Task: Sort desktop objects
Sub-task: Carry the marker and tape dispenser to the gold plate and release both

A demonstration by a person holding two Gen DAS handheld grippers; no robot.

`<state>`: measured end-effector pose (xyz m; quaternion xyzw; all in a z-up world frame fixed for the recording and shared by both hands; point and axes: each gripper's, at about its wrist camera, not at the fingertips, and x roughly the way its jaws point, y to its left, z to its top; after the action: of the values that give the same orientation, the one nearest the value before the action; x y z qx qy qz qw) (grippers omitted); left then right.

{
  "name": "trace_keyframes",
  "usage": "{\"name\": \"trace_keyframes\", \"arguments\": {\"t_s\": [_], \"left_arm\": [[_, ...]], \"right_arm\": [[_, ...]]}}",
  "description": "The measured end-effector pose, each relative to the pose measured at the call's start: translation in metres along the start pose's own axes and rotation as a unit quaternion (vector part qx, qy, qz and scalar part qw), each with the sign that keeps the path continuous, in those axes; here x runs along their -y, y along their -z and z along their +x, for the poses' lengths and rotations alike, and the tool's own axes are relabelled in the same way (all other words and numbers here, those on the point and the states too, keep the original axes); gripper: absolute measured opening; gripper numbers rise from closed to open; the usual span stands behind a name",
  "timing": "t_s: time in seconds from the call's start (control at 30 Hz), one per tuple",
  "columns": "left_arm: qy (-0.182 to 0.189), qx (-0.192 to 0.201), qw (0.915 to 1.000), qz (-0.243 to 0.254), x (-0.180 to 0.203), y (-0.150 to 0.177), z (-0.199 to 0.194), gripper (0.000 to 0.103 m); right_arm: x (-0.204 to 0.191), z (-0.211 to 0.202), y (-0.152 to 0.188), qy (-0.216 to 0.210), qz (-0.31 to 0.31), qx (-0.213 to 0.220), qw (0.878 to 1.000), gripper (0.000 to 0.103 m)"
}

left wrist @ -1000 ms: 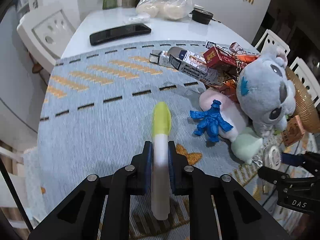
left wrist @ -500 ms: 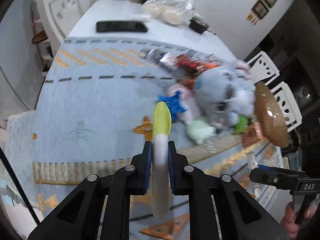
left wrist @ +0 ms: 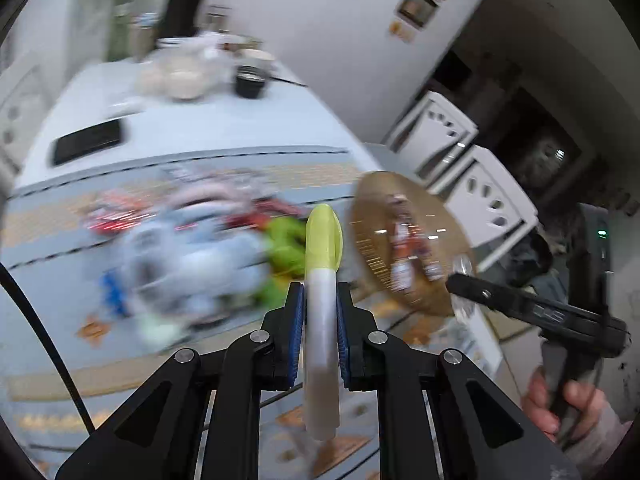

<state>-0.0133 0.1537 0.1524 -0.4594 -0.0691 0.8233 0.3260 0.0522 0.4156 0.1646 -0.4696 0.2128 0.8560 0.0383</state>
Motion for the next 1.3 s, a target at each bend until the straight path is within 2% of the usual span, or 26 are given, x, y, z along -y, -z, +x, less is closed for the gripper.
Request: {"name": "trace_keyframes", "arguments": {"t_s": [0.07,0.23,0.47,0.53,0.63,0.7,0.8,0.93,1.03,1.17,1.3], "left_arm": [[0.022,-0.014,0.9997,0.001,0.024,-0.012,0.029,0.012],[0.047,-0.047,0.9977,0.006,0.069,-0.025,0.092,0.012],[0.033,-0.085,0.9958,0.006,0.094,-0.028,0.153,0.013],[0.035,-0.105,0.9937,-0.015,0.09,-0.027,0.169,0.027],[0.053,-0.122,0.9886,-0.071,0.077,-0.027,0.181,0.027],[0.06,-0.123,0.9863,-0.092,0.071,-0.028,0.179,0.027],[0.068,-0.116,0.9862,-0.097,0.066,-0.028,0.167,0.027],[0.072,-0.102,0.987,-0.101,0.058,-0.024,0.143,0.027],[0.077,-0.094,0.9866,-0.108,0.051,-0.019,0.125,0.027],[0.063,-0.082,0.9884,-0.111,0.036,-0.007,0.093,0.027],[0.034,-0.071,0.9861,-0.146,0.005,0.014,0.058,0.027]], "right_arm": [[0.028,0.004,-0.02,0.045,0.023,0.006,0.999,0.061],[0.092,0.015,-0.045,0.084,0.057,-0.016,0.995,0.061],[0.128,0.04,-0.056,0.085,0.073,-0.057,0.992,0.061],[0.14,0.046,-0.057,0.066,0.091,-0.065,0.992,0.061],[0.151,0.049,-0.06,0.051,0.101,-0.078,0.99,0.062],[0.152,0.042,-0.062,0.052,0.097,-0.068,0.992,0.071],[0.154,0.034,-0.064,0.047,0.096,-0.058,0.993,0.071],[0.152,0.034,-0.061,0.024,0.097,-0.079,0.992,0.071],[0.14,0.034,-0.054,0.024,0.08,-0.093,0.992,0.071],[0.114,0.029,-0.043,0.014,0.054,-0.093,0.994,0.071],[0.084,0.023,-0.036,-0.011,0.028,-0.085,0.996,0.071]]}}
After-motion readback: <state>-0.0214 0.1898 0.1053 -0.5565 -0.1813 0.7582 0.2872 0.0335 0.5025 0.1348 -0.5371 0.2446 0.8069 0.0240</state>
